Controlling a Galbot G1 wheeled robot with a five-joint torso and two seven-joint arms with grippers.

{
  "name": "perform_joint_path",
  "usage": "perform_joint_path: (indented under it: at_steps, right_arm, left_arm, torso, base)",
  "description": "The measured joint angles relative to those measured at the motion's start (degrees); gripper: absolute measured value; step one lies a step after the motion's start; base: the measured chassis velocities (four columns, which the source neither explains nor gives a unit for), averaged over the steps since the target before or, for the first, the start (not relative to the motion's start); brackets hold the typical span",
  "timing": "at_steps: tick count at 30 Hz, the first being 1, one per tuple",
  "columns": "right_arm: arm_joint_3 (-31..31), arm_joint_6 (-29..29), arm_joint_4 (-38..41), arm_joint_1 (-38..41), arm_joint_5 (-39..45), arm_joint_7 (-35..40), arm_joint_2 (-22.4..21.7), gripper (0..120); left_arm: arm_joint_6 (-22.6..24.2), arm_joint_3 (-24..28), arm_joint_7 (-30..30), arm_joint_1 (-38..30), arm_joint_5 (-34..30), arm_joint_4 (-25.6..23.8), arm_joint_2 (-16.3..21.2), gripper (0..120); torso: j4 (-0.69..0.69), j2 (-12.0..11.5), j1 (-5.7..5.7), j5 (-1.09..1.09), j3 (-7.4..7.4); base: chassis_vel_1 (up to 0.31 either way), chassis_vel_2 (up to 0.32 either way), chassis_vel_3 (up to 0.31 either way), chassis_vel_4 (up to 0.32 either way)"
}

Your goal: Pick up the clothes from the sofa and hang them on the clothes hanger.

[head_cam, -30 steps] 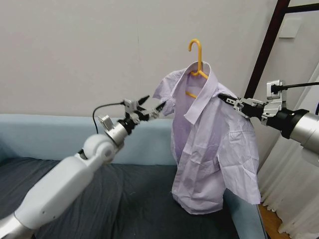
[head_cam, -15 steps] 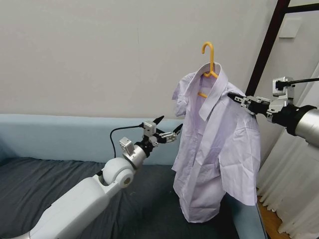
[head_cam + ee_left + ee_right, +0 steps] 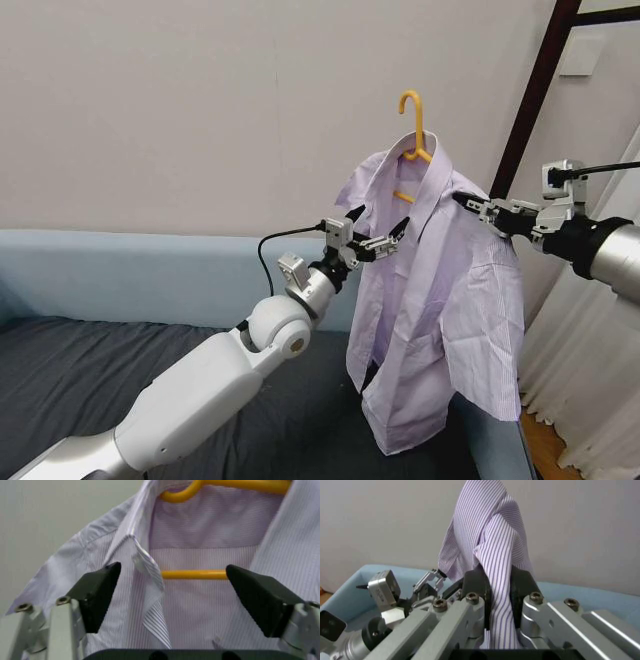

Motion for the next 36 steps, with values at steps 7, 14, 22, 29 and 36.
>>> perform_joint_path:
  at_steps: [7, 14, 22, 29, 36]
  right_arm:
    - [-0.01, -0.47, 0.4, -0.1, -0.03, -0.51, 0.29, 7]
    - [-0.22, -0.68, 0.85, -0.18, 0.0, -0.8, 0.38, 7]
    - [-0.07, -0.79, 0.66, -0.16, -0.01, -0.68, 0.3, 7]
    - [-0.21, -1.32, 0.68, 0.15, 0.94, -0.67, 0.73, 7]
    - [-0.75, -1.18, 0.43, 1.43, 2.72, -0.67, 1.14, 7]
  left_arm:
    - [-0.34, -0.51, -2.39, -2.79, 0.08, 3.09, -1.27, 52]
    - [-1.21, -0.03, -2.72, -6.34, 3.85, 7.25, -3.32, 30]
    - [2.0, 0.21, -8.29, -7.48, 14.24, 6.68, -3.72, 0]
    - [4.11, 0.19, -11.16, -8.54, 20.55, 8.21, -4.52, 0]
    - [4.07, 1.91, -10.38, -8.03, 22.6, 8.18, -5.04, 0]
  torso:
    - [0.01, 0.0, 0.0, 0.0, 0.0]
    - [0.0, 0.0, 0.0, 0.0, 0.0]
    - [0.01, 0.0, 0.0, 0.0, 0.0]
    - [0.01, 0.0, 0.0, 0.0, 0.0]
    - [0.0, 0.0, 0.0, 0.0, 0.0]
  base:
    - [0.0, 0.0, 0.0, 0.0]
    - [0.0, 0.0, 0.0, 0.0]
    - [0.0, 0.0, 0.0, 0.0]
    - [0.0, 0.0, 0.0, 0.0]
    - [0.0, 0.0, 0.0, 0.0]
